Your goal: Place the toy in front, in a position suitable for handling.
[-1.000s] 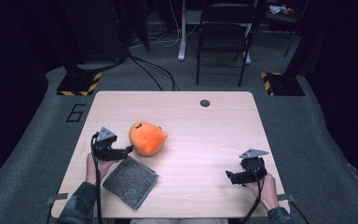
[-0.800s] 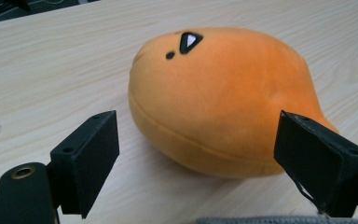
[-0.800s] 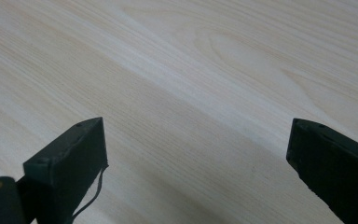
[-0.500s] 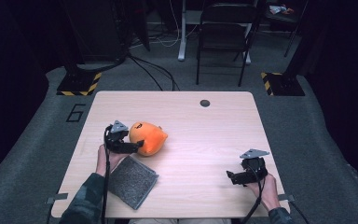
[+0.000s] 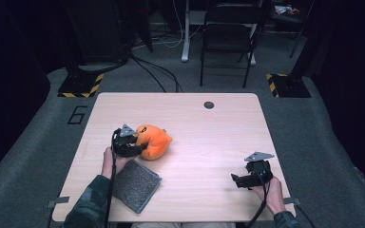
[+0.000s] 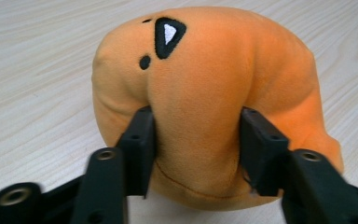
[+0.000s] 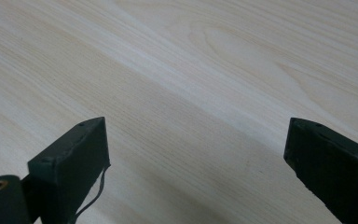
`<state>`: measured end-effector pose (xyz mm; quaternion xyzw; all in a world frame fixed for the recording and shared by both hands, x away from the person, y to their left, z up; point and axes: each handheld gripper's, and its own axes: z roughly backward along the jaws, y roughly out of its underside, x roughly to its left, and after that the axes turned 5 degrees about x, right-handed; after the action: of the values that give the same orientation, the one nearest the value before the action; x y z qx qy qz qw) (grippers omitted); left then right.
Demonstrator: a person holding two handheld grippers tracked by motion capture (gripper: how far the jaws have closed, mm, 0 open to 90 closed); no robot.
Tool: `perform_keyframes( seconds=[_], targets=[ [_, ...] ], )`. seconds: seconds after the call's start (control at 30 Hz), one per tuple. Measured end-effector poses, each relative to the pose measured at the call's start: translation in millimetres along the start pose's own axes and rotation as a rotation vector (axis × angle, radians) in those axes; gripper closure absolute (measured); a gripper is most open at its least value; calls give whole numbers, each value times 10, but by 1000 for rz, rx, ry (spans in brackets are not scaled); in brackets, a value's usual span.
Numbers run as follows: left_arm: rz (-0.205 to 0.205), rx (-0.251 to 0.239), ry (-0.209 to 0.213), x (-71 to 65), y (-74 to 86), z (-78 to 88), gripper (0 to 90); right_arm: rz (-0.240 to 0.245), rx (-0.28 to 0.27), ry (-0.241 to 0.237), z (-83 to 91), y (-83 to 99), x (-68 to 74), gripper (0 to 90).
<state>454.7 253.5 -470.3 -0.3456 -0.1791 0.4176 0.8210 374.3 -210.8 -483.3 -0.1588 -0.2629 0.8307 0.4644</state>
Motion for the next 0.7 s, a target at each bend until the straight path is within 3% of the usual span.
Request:
perform_keyframes(
  seconds=[0.07,0.1,0.43,0.7],
  targets=[
    [-8,-17,-6,-14,15,2,607,-1,-1,-5,1,3,-9,62],
    [-4,-49,3,-15,26,21,640,4,-1,-1,4,3,-5,65],
    [0,-127,41,-40,-21,110,684,-2,-7,2,20,7,-21,78],
    [-20,-180,68,-142,-104,227,699,1,-19,11,47,1,-8,85]
  ],
)
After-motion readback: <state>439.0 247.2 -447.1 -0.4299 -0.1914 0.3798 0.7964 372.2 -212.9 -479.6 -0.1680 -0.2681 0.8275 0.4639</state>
